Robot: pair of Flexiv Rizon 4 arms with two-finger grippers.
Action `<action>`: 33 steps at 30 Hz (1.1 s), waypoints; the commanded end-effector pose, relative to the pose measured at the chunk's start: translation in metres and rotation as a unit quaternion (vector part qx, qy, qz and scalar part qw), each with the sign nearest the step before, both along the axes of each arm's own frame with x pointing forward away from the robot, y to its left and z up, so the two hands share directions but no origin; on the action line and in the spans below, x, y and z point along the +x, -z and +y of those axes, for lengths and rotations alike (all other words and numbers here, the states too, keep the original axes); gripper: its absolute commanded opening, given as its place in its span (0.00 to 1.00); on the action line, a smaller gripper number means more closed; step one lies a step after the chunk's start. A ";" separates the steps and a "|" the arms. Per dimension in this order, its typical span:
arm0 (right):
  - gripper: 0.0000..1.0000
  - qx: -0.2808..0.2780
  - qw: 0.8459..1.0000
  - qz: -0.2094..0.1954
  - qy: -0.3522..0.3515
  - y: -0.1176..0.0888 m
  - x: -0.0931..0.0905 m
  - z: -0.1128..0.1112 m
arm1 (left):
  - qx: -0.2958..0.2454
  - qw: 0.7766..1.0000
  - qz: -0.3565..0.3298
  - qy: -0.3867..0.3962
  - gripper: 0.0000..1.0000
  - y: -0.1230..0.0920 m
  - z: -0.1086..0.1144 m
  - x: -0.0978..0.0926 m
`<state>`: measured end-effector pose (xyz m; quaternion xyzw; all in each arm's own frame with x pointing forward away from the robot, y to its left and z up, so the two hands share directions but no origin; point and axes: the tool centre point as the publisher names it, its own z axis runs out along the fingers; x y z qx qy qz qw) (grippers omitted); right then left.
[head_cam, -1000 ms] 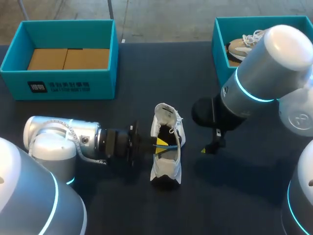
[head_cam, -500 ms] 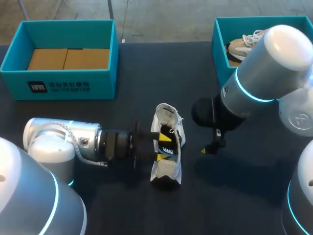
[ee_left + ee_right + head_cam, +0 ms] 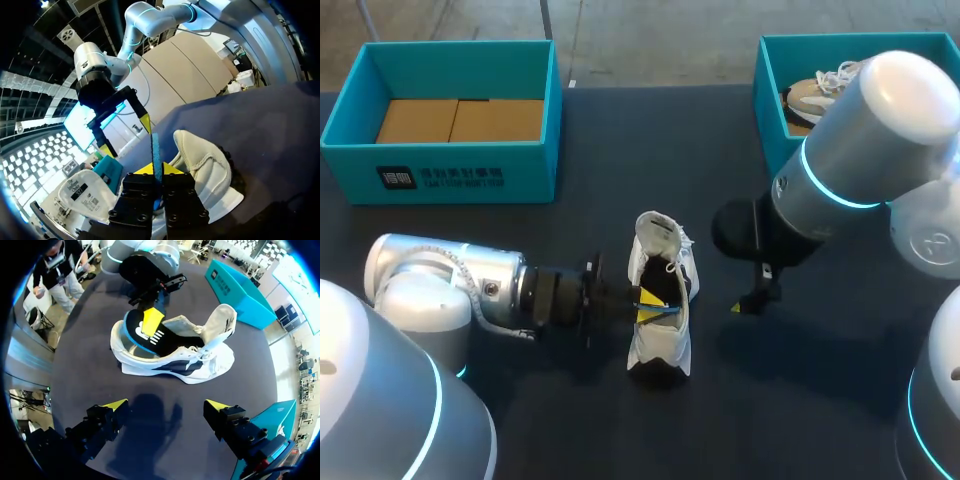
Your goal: Take the shoe out of the shoebox, open the shoe tongue, remove and reinsert the insole, then place the shoe into the shoebox
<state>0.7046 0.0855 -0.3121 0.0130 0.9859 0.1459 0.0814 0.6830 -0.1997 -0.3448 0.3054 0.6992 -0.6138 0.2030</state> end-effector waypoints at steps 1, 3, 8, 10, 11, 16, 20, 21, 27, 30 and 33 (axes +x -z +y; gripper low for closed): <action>1.00 0.001 1.000 0.000 0.000 0.001 0.000 0.000 | 0.005 1.000 0.001 0.010 0.00 0.008 -0.007 0.014; 1.00 0.001 1.000 0.000 0.000 0.001 0.000 0.000 | 0.009 1.000 0.002 0.007 0.00 0.010 -0.007 0.017; 1.00 0.001 1.000 0.000 0.000 0.001 0.000 0.000 | 0.004 1.000 0.001 -0.005 0.24 0.002 -0.004 0.013; 1.00 0.001 1.000 0.000 0.000 0.001 0.000 0.000 | -0.001 1.000 0.001 -0.006 0.70 -0.003 -0.001 0.008; 1.00 0.001 1.000 0.000 0.000 0.001 0.000 0.000 | -0.004 1.000 0.000 -0.007 0.73 -0.005 0.000 0.005; 1.00 0.001 1.000 0.000 0.000 0.001 0.000 0.000 | -0.018 1.000 -0.004 -0.011 0.69 -0.018 0.005 -0.005; 1.00 0.001 1.000 0.000 0.000 0.001 0.000 0.000 | -0.025 1.000 -0.007 -0.010 0.46 -0.025 0.007 -0.010; 1.00 0.001 1.000 0.000 0.000 0.001 0.000 0.000 | -0.026 1.000 -0.007 -0.009 0.35 -0.026 0.007 -0.011; 1.00 0.001 1.000 0.000 0.000 0.001 0.000 0.000 | -0.016 1.000 0.007 -0.001 0.00 -0.013 0.005 -0.012; 1.00 0.001 1.000 0.000 0.000 0.001 0.000 0.000 | -0.011 1.000 0.014 0.001 0.00 -0.007 0.004 -0.011; 1.00 0.001 1.000 0.000 0.000 0.001 0.000 0.000 | -0.005 1.000 0.021 0.003 0.00 -0.003 0.003 -0.010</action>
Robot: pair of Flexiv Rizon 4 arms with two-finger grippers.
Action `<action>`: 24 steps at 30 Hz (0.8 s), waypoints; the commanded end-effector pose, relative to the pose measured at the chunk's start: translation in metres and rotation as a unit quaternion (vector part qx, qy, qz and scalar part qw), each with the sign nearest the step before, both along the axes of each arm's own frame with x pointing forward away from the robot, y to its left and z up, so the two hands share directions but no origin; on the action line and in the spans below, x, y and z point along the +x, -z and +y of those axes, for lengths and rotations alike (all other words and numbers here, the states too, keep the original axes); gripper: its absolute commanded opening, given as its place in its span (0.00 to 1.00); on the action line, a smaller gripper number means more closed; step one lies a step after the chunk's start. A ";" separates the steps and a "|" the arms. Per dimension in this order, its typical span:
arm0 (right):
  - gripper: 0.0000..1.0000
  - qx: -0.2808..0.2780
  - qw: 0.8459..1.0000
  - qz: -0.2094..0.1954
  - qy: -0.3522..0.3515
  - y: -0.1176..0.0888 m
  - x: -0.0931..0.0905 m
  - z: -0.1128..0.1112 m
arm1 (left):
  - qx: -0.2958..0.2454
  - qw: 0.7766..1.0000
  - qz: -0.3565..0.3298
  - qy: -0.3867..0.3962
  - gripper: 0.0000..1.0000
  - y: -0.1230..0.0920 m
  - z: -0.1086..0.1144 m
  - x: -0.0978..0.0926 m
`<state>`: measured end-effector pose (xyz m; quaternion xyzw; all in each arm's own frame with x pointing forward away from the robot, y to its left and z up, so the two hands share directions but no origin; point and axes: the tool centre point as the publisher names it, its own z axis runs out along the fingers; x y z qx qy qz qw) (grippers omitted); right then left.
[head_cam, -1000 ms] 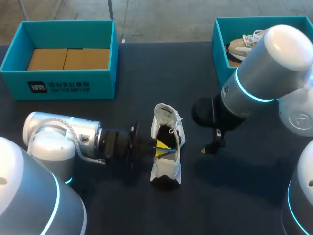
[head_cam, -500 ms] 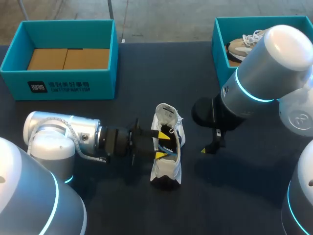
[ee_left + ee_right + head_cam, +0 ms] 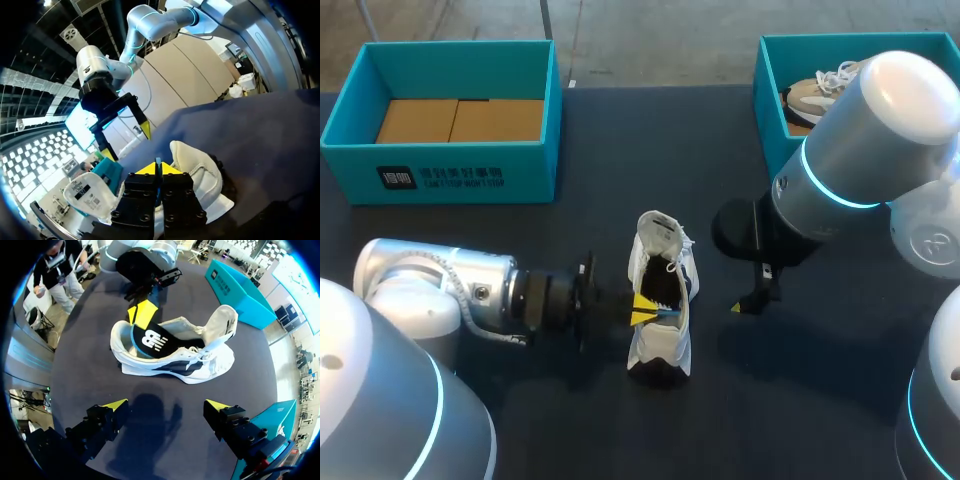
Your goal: Take the shoe out of the shoebox, open the shoe tongue, remove and reinsert the insole, then place the shoe into the shoebox
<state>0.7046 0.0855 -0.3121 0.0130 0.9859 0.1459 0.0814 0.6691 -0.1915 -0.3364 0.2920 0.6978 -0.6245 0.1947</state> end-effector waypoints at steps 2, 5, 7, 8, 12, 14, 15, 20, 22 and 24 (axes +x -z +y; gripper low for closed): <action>1.00 0.001 1.000 0.000 0.000 0.001 0.000 0.000 | 0.007 1.000 0.010 0.007 0.00 0.008 -0.006 0.004; 1.00 0.001 1.000 0.000 0.000 0.001 0.000 0.000 | 0.012 1.000 0.014 0.007 0.00 0.010 -0.006 0.003; 1.00 0.001 1.000 0.000 0.000 0.001 0.000 0.000 | 0.013 1.000 0.014 0.005 0.00 0.010 -0.005 0.001; 1.00 0.001 1.000 0.000 0.000 0.001 0.000 0.000 | 0.012 1.000 0.014 0.005 0.00 0.008 -0.004 0.000; 1.00 0.001 1.000 0.000 0.000 0.001 0.000 0.000 | 0.006 1.000 0.008 -0.005 1.00 -0.005 0.002 -0.002; 1.00 0.001 1.000 0.000 0.000 0.001 0.000 0.000 | 0.004 1.000 0.006 -0.006 1.00 -0.011 0.006 -0.002; 1.00 0.001 1.000 0.000 0.000 0.001 0.000 0.000 | 0.004 1.000 0.004 -0.008 1.00 -0.015 0.009 -0.002; 1.00 0.001 1.000 0.000 0.000 0.001 0.000 0.000 | 0.013 1.000 -0.007 -0.005 1.00 -0.029 0.018 -0.001; 1.00 0.001 1.000 0.000 0.000 0.001 0.000 0.000 | 0.018 1.000 -0.009 0.000 1.00 -0.033 0.020 -0.001; 1.00 0.001 1.000 0.000 0.000 0.001 0.000 0.000 | 0.026 1.000 -0.007 0.008 1.00 -0.037 0.023 -0.001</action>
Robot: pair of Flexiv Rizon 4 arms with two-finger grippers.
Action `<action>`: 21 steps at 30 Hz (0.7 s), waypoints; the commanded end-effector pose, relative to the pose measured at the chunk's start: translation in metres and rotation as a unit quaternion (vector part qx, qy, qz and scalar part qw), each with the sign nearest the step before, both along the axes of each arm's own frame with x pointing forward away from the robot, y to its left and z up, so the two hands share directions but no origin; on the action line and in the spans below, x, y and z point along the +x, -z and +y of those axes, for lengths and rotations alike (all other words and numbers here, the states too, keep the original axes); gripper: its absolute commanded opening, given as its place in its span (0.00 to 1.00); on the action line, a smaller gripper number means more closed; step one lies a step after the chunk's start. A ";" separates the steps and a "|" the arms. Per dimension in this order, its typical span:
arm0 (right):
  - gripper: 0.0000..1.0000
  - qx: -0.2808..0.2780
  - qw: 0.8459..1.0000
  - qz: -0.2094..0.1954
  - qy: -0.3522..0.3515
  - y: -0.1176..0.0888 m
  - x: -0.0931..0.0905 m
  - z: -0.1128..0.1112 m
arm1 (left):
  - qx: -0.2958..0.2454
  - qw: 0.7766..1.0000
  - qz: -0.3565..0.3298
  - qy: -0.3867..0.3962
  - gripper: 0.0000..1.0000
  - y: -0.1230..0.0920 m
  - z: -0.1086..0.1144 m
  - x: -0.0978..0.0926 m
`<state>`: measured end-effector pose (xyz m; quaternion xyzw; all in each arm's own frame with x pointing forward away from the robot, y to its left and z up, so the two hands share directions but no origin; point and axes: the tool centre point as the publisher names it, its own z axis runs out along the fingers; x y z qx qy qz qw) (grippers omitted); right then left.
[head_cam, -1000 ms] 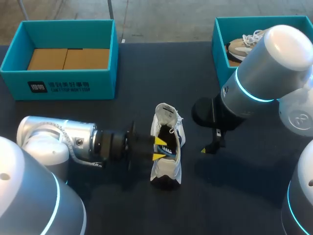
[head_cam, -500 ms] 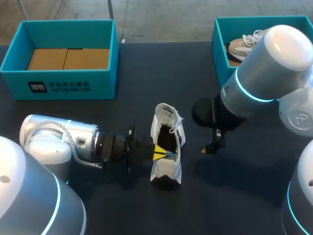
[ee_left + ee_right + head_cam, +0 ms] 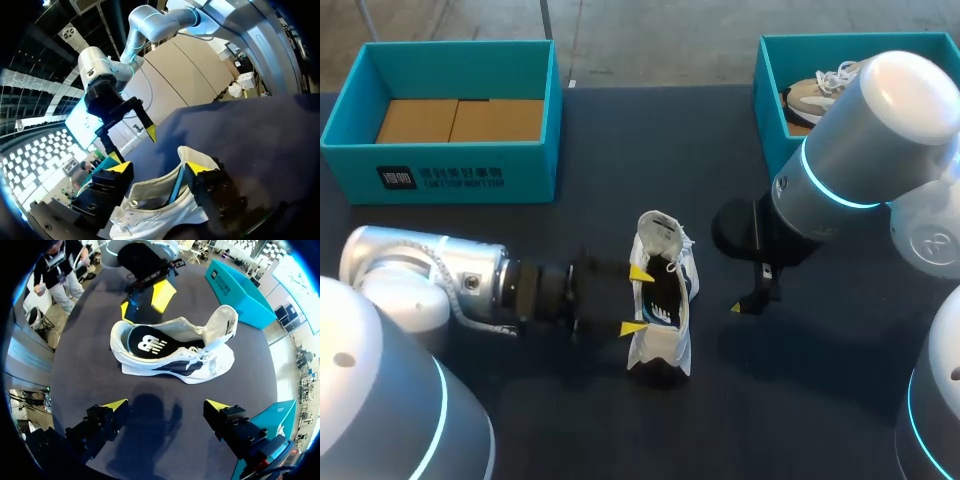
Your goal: Take the shoe out of the shoebox, open the shoe tongue, remove and reinsert the insole, then place the shoe into the shoebox
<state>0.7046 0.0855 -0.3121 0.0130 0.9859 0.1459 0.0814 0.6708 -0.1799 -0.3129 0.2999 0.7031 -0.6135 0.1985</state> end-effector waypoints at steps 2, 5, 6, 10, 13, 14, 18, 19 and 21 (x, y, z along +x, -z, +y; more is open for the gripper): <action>1.00 0.001 1.000 0.000 0.000 0.001 0.000 0.000 | 0.023 1.000 0.002 0.020 1.00 -0.017 0.013 -0.003; 1.00 0.001 1.000 0.000 0.000 0.001 0.000 0.000 | 0.039 0.998 -0.002 0.039 1.00 -0.023 0.016 -0.005; 1.00 0.001 1.000 0.000 0.000 0.001 0.000 0.000 | 0.045 0.998 -0.003 0.046 1.00 -0.024 0.017 -0.005; 1.00 0.001 1.000 0.000 0.000 0.001 0.000 0.000 | 0.066 0.995 -0.006 0.071 0.49 -0.029 0.022 -0.007; 1.00 0.001 1.000 0.000 0.000 0.001 0.000 0.000 | 0.085 0.992 -0.009 0.097 0.05 -0.030 0.026 -0.008; 1.00 0.001 1.000 0.000 0.000 0.001 0.000 0.000 | 0.093 0.990 -0.010 0.106 0.00 -0.031 0.027 -0.009; 1.00 0.001 1.000 0.000 0.000 0.001 0.000 0.000 | 0.125 0.980 -0.015 0.153 0.00 -0.033 0.031 -0.014; 1.00 0.001 1.000 0.000 0.000 0.001 0.000 0.000 | 0.129 0.978 -0.016 0.163 0.00 -0.034 0.032 -0.015; 1.00 0.001 1.000 0.000 0.000 0.001 0.000 0.000 | 0.143 0.973 -0.017 0.182 0.00 -0.035 0.034 -0.017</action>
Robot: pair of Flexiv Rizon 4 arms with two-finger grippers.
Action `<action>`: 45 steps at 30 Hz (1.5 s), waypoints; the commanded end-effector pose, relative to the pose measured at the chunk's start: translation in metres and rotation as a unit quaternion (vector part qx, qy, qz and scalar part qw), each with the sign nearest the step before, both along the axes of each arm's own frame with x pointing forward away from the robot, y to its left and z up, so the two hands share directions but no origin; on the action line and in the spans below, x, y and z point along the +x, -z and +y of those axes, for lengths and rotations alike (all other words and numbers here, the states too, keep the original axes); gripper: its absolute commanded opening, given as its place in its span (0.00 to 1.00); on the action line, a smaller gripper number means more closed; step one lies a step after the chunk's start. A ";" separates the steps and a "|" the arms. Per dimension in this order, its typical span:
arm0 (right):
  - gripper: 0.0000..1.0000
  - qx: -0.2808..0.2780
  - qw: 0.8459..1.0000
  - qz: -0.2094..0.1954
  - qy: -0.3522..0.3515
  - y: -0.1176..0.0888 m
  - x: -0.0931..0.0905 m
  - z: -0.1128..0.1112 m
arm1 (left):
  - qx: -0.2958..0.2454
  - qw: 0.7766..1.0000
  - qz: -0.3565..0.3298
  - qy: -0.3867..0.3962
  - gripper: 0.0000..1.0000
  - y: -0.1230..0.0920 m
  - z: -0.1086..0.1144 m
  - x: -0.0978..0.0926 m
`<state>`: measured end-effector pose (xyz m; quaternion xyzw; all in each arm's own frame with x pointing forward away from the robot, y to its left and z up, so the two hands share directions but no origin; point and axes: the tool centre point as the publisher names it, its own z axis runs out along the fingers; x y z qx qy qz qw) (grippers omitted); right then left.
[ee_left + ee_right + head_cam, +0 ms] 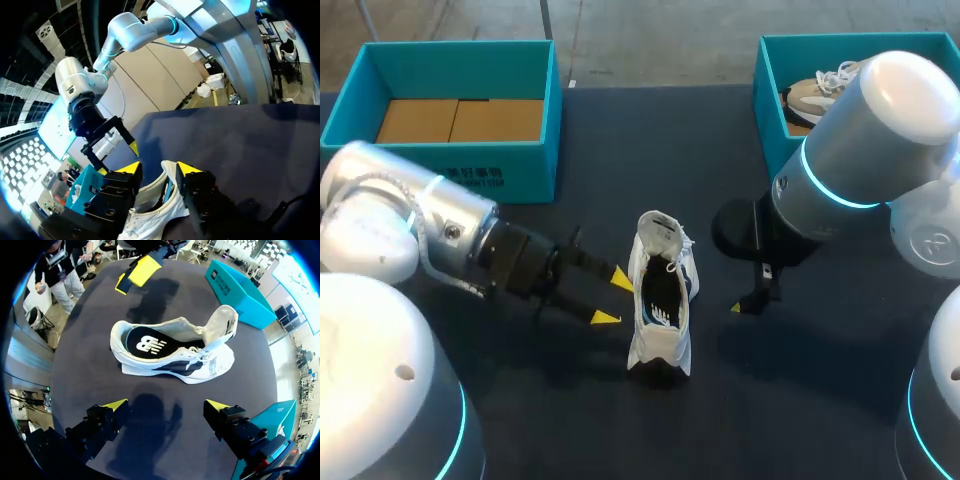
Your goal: Take the shoe out of the shoebox, open the shoe tongue, remove and reinsert the insole, then place the shoe into the shoebox
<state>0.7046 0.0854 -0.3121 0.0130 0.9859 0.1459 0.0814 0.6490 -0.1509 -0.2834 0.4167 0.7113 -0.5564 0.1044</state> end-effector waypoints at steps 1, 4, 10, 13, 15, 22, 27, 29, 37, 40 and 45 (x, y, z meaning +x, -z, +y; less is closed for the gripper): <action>1.00 0.001 1.000 0.000 0.000 0.001 0.000 0.000 | 0.056 0.996 0.002 0.064 0.00 -0.007 0.005 0.004; 1.00 0.001 1.000 0.000 0.000 0.001 0.000 0.000 | 0.075 0.993 -0.001 0.090 0.00 -0.006 0.007 0.003; 1.00 0.001 1.000 0.000 0.000 0.001 0.000 0.000 | 0.112 0.983 -0.006 0.143 0.00 -0.004 0.013 -0.002; 1.00 0.001 1.000 0.000 0.000 0.001 0.000 0.000 | 0.122 0.980 -0.009 0.155 0.00 -0.007 0.015 -0.002; 1.00 0.001 1.000 0.000 0.000 0.001 0.000 0.000 | 0.130 0.978 -0.017 0.160 0.00 -0.008 0.017 -0.002; 1.00 -0.014 1.000 -0.011 0.016 -0.008 0.007 -0.018 | 0.132 0.978 -0.020 0.159 0.00 -0.009 0.018 -0.002; 1.00 -0.026 0.999 -0.022 0.018 -0.021 0.015 -0.035 | 0.132 0.978 -0.020 0.159 0.00 -0.009 0.018 -0.002; 1.00 -0.028 0.999 -0.024 0.019 -0.027 0.017 -0.043 | 0.132 0.978 -0.020 0.159 0.00 -0.009 0.018 -0.002; 1.00 -0.015 1.000 -0.025 -0.005 -0.058 0.024 -0.075 | 0.132 0.978 -0.020 0.159 0.00 -0.009 0.018 -0.002; 1.00 0.001 1.000 -0.024 -0.014 -0.068 0.025 -0.087 | 0.132 0.978 -0.020 0.159 0.00 -0.009 0.018 -0.002; 1.00 0.016 0.999 -0.021 -0.030 -0.082 0.024 -0.098 | 0.132 0.978 -0.020 0.159 0.00 -0.009 0.018 -0.002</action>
